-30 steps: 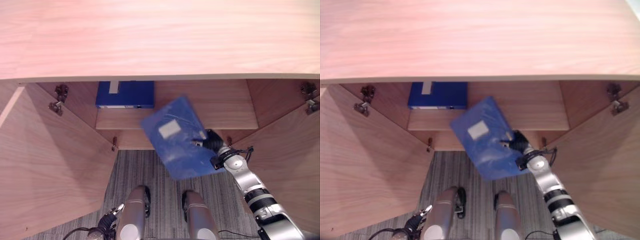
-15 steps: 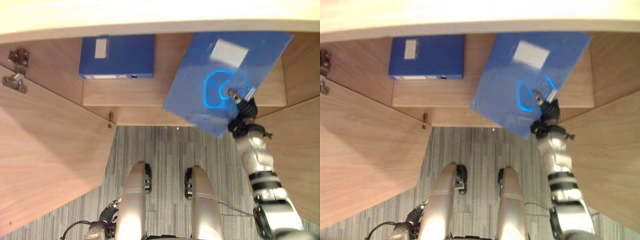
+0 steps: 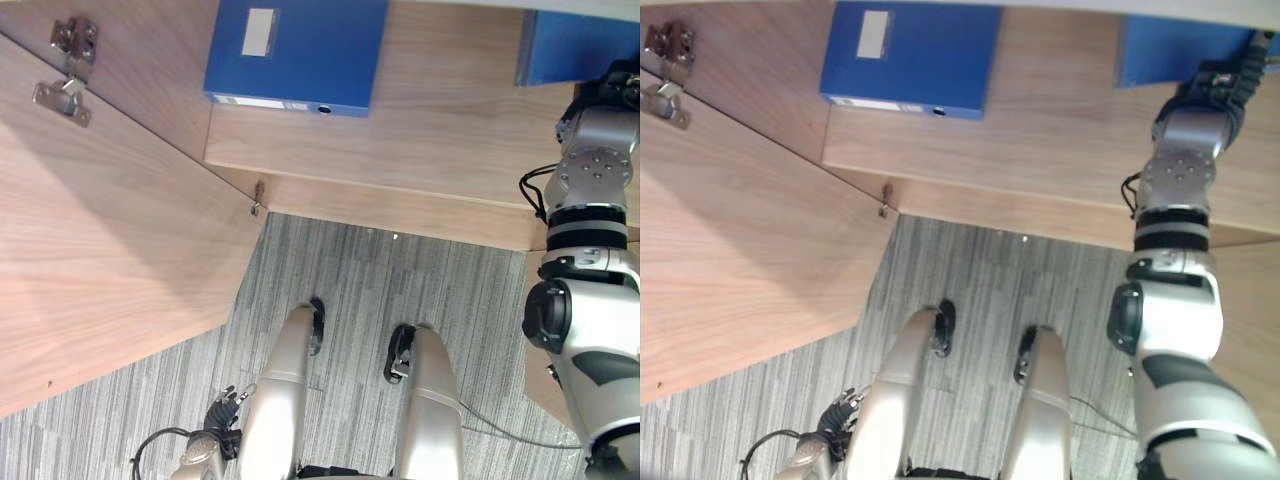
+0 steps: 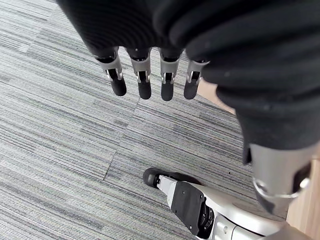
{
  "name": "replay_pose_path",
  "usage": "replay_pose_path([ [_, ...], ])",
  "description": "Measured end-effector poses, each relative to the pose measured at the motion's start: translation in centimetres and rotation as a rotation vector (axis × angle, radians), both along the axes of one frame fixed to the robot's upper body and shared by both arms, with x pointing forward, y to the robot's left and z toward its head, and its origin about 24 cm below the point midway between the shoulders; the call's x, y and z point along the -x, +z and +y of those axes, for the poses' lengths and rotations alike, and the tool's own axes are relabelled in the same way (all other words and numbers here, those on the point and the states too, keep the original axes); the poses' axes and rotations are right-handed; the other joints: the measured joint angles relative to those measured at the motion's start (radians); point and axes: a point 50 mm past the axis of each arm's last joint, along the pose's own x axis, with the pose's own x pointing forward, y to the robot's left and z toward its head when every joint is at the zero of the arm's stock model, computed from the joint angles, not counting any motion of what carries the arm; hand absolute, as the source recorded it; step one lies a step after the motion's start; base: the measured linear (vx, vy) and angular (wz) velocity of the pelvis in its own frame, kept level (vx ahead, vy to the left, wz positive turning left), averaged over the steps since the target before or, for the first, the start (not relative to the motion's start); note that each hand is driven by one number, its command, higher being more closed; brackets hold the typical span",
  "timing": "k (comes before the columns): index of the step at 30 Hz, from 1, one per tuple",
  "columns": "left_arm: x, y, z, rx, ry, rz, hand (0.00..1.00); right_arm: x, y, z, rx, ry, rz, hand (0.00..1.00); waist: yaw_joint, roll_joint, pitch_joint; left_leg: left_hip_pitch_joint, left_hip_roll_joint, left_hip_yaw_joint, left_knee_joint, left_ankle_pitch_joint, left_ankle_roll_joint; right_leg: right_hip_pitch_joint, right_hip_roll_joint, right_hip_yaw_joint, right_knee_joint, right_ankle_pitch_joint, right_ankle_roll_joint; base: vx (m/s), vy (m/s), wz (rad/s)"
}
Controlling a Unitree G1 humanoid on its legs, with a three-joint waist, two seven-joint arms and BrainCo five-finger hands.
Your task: Walk over to the cabinet, pick up the folder, carry it to the office cabinet, place the folder inside the office cabinet, then close the office cabinet door
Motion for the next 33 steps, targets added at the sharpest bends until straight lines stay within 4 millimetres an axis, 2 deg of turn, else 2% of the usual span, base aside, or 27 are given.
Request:
replay_pose_path([
  [4, 0.0, 0.0, -0.2, -0.006, 0.01, 0.001, 0.0, -0.1, 0.8, -0.3, -0.021, -0.016, 0.023, 1.0, -0.001, 0.012, 0.006, -0.009, -0.016, -0.017, -0.012, 0.013, -0.005, -0.001, -0.017, -0.022, 0.0, 0.0, 0.0, 0.0, -0.019, 0.19],
  [9, -0.5, 0.3, -0.5, -0.014, 0.0, -0.026, 0.0, 0.8, 3.4, -1.3, 0.017, -0.067, 0.009, 1.0, 0.001, 0.022, 0.02, -0.061, -0.048, -0.031, -0.024, 0.047, -0.01, -0.055, -0.049, -0.031, 0.025, -0.002, -0.004, -0.04, -0.006, 0.22],
  [13, -0.6, 0.4, -0.6, -0.011, 0.01, -0.036, 0.0, 1.2, 4.1, -1.8, 0.06, -0.101, 0.014, 1.0, -0.001, 0.03, 0.029, -0.091, -0.061, -0.036, -0.023, 0.062, -0.015, -0.088, -0.062, -0.031, 0.047, -0.004, -0.007, -0.04, -0.005, 0.14],
  [14, -0.6, 0.5, -0.7, -0.012, 0.011, -0.037, 0.0, 1.3, 4.1, -1.9, 0.072, -0.111, 0.022, 0.0, -0.005, 0.031, 0.029, -0.102, -0.069, -0.036, -0.023, 0.067, -0.016, -0.102, -0.071, -0.031, 0.058, -0.007, -0.007, -0.06, -0.012, 0.17],
  [28, -0.8, 0.6, -1.0, -0.004, 0.033, -0.044, 0.0, 0.2, 2.6, -1.6, 0.156, -0.102, 0.153, 0.0, -0.005, 0.043, 0.037, -0.129, -0.078, -0.042, -0.029, 0.086, -0.024, -0.136, -0.087, -0.036, 0.079, -0.008, -0.008, -0.01, -0.016, 0.05],
  [31, -0.8, 0.6, -1.0, -0.005, 0.032, -0.042, 0.0, -0.8, 0.9, -1.0, 0.316, -0.077, 0.288, 0.0, -0.008, 0.043, 0.037, -0.129, -0.078, -0.041, -0.029, 0.086, -0.024, -0.136, -0.086, -0.036, 0.078, -0.008, -0.007, 0.0, 0.0, 0.0],
  [33, -0.7, 0.5, -0.9, -0.007, 0.028, -0.04, 0.0, -1.3, 0.4, -0.4, 0.553, -0.088, 0.381, 0.0, -0.015, 0.043, 0.037, -0.122, -0.075, -0.039, -0.029, 0.086, -0.024, -0.13, -0.084, -0.036, 0.075, -0.008, -0.007, 0.0, -0.009, -0.06],
])
